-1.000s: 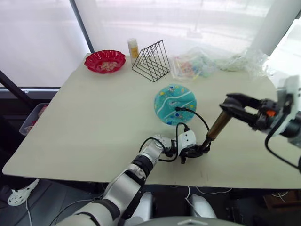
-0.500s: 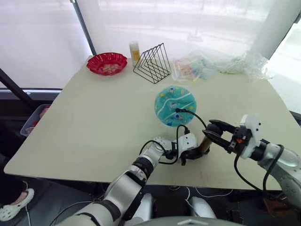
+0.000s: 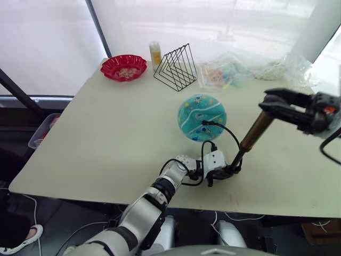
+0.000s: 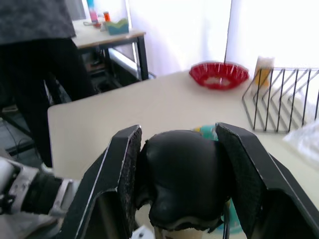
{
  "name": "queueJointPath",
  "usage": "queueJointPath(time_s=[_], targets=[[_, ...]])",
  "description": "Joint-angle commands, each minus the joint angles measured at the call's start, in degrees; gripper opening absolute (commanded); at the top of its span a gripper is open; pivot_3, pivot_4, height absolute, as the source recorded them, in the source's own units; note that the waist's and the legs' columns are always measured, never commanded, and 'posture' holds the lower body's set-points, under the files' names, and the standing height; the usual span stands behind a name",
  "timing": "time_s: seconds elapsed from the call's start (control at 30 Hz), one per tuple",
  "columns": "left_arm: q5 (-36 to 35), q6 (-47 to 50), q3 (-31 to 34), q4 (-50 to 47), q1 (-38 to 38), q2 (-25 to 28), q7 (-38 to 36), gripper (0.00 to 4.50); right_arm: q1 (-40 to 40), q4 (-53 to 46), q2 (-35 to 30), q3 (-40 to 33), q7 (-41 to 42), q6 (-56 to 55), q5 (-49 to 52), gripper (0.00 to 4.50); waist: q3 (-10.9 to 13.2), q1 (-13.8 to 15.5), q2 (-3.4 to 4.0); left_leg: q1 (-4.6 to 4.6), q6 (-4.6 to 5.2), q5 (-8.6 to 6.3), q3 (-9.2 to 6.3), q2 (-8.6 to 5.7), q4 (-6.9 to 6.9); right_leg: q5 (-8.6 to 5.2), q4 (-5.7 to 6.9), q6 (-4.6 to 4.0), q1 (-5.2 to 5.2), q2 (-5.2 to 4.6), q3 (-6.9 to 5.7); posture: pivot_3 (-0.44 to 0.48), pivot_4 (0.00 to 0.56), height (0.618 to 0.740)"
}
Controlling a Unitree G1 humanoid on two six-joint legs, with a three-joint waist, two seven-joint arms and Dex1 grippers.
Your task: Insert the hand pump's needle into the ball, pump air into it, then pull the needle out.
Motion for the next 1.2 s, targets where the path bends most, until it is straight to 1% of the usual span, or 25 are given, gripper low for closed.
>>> queueJointPath(time_s=[0.03,0.17,0.27,0.3,0.33,0.37,0.4,0.47,0.53,0.6,0.67,0.73,0.83,0.97,1.0,1.07,1.1,1.17,1.2], targets=[[5.0,4.26,-3.19,8.99,3.71,2.24,0.72,1.07,-4.42,0.22,-1.33,-7.11,-2.13,-1.77,3.85,1.9,0.1,0.31,0.01,-0.04,0.0,0.0,0.01,0.0,0.0,-0.01,0.0,-0.02,-0.04,-0.07,0.04,0.0,0.15,0.74],[5.05,4.17,-3.3,8.98,3.75,2.23,0.63,1.07,0.96,-2.91,0.82,-4.18,-0.88,-1.32,-1.77,1.9,0.07,0.51,-0.04,-0.07,0.0,0.0,-0.03,0.01,-0.01,0.0,-0.01,0.01,-0.07,-0.11,-0.02,0.0,0.15,0.74],[4.97,4.16,-3.26,9.14,3.56,2.2,0.69,1.07,9.77,-4.89,6.13,1.92,0.18,-6.24,-12.8,1.9,-0.12,0.43,-0.23,0.01,0.0,0.0,-0.07,0.03,-0.04,0.04,-0.03,0.08,-0.05,-0.07,-0.06,0.0,0.15,0.74],[4.92,4.19,-3.22,9.17,3.54,2.14,0.73,1.07,13.05,-5.23,7.4,4.55,1.17,-8.75,-17.1,1.9,-0.61,0.36,-0.8,0.06,0.0,0.0,-0.05,0.04,-0.03,0.04,-0.04,0.07,-0.01,-0.05,-0.05,0.0,0.15,0.74],[4.95,4.11,-3.25,9.2,3.58,2.09,0.79,1.07,16.08,-4.86,9.97,6.47,1.3,-10.52,-19.63,1.9,-0.63,0.36,-0.8,0.19,-0.01,-0.01,-0.11,0.13,-0.05,0.02,-0.04,0.05,0.08,0.05,-0.09,0.0,0.15,0.74],[5.0,4.07,-3.26,9.23,3.6,2.05,0.78,1.07,18.85,-4.62,10.09,9.94,2.83,-13.85,-25.0,1.9,-0.82,0.31,-0.8,0.19,-0.01,-0.01,-0.11,0.13,-0.05,0.02,-0.04,0.05,0.08,0.05,-0.09,0.0,0.15,0.74],[5.08,4.0,-3.26,9.26,3.63,2.03,0.84,1.07,20.59,-3.94,11.67,12.25,2.7,-15.07,-27.17,1.9,-1.17,0.23,-0.96,0.2,-0.01,-0.01,-0.08,0.12,-0.04,0.0,-0.04,0.0,0.09,0.09,-0.08,0.0,0.15,0.74],[5.19,3.93,-3.14,9.28,3.65,1.95,0.9,1.07,22.19,-2.55,14.07,15.51,2.22,-17.29,-30.78,1.9,-1.44,-0.11,-1.1,0.45,-0.03,-0.02,-0.08,0.15,-0.11,-0.05,-0.08,-0.02,0.27,0.1,-0.07,0.0,0.15,0.74],[5.28,3.84,-3.08,9.37,3.65,1.92,0.94,1.07,23.23,-1.49,15.62,17.86,3.02,-19.18,-33.59,1.9,-1.43,-0.68,-1.06,0.68,-0.04,-0.03,-0.06,0.17,-0.13,-0.08,-0.09,-0.03,0.47,0.09,-0.03,0.0,0.15,0.74],[5.36,3.72,-3.12,9.48,3.64,1.91,1.03,1.07,23.87,0.48,17.81,19.99,3.04,-21.35,-36.24,1.9,-1.48,-0.93,-1.01,0.97,-0.21,-0.13,-0.08,0.18,-0.19,-0.22,-0.22,0.18,0.84,0.03,-0.05,0.0,0.15,0.74],[5.42,3.73,-3.18,9.48,3.62,1.88,1.02,1.07,24.55,4.35,21.12,23.2,2.09,-24.79,-40.75,1.9,-1.55,-0.93,-1.02,1.03,-0.27,-0.17,-0.15,0.21,-0.25,-0.31,-0.26,0.18,0.91,0.04,-0.12,0.0,0.15,0.74],[5.47,3.74,-3.24,9.42,3.63,1.87,0.94,1.07,25.02,6.27,22.92,25.0,2.14,-27.12,-43.93,1.9,-1.67,-0.88,-0.97,1.03,-0.26,-0.16,-0.22,0.21,-0.27,-0.32,-0.27,0.12,0.91,0.06,-0.19,0.0,0.15,0.74],[5.68,3.72,-3.42,9.43,3.63,1.91,0.81,1.07,24.61,5.21,23.98,23.87,3.49,-29.27,-43.99,1.9,-1.69,-0.95,-0.9,1.04,-0.21,-0.14,-0.21,0.12,-0.27,-0.28,-0.27,0.05,0.94,0.16,-0.2,0.0,0.15,0.74],[5.87,3.69,-3.57,9.53,3.54,1.9,0.77,1.07,23.16,3.79,23.58,20.83,3.83,-28.69,-41.84,1.9,-1.64,-0.94,-0.85,1.03,-0.24,-0.15,-0.22,0.12,-0.27,-0.34,-0.27,0.14,0.94,0.17,-0.21,0.0,0.15,0.74],[5.9,3.68,-3.6,9.55,3.52,1.91,0.75,1.07,22.37,2.01,22.3,18.77,5.08,-27.72,-39.28,1.9,-1.61,-0.94,-0.82,1.03,-0.24,-0.15,-0.23,0.12,-0.27,-0.34,-0.27,0.14,0.94,0.17,-0.22,0.0,0.15,0.74],[5.93,3.6,-3.59,9.61,3.41,1.99,0.73,1.07,17.48,-2.71,17.27,10.54,5.88,-22.98,-28.85,1.9,-1.13,-0.88,-0.58,1.0,-0.25,-0.16,-0.23,0.11,-0.26,-0.34,-0.27,0.14,0.94,0.15,-0.23,0.0,0.15,0.74],[5.98,3.52,-3.62,9.67,3.36,2.03,0.69,1.07,15.56,-4.07,15.22,7.61,5.97,-20.95,-25.01,1.9,-0.82,-0.84,-0.36,0.94,-0.26,-0.16,-0.21,0.07,-0.22,-0.33,-0.29,0.13,0.92,0.11,-0.22,0.0,0.15,0.74],[6.01,3.44,-3.62,9.76,3.32,2.02,0.66,1.07,11.96,-4.71,11.48,2.83,5.22,-17.46,-18.2,1.9,-0.19,-0.6,0.22,0.83,-0.23,-0.15,-0.21,0.0,-0.17,-0.22,-0.33,0.0,0.89,0.01,-0.22,0.0,0.15,0.74],[6.03,3.41,-3.61,9.75,3.33,2.02,0.62,1.07,10.74,-4.55,10.22,1.12,4.78,-15.95,-15.66,1.9,-0.17,-0.51,0.24,0.71,-0.04,-0.04,-0.22,-0.03,-0.16,-0.22,-0.36,0.0,0.78,-0.01,-0.25,0.0,0.15,0.74]])
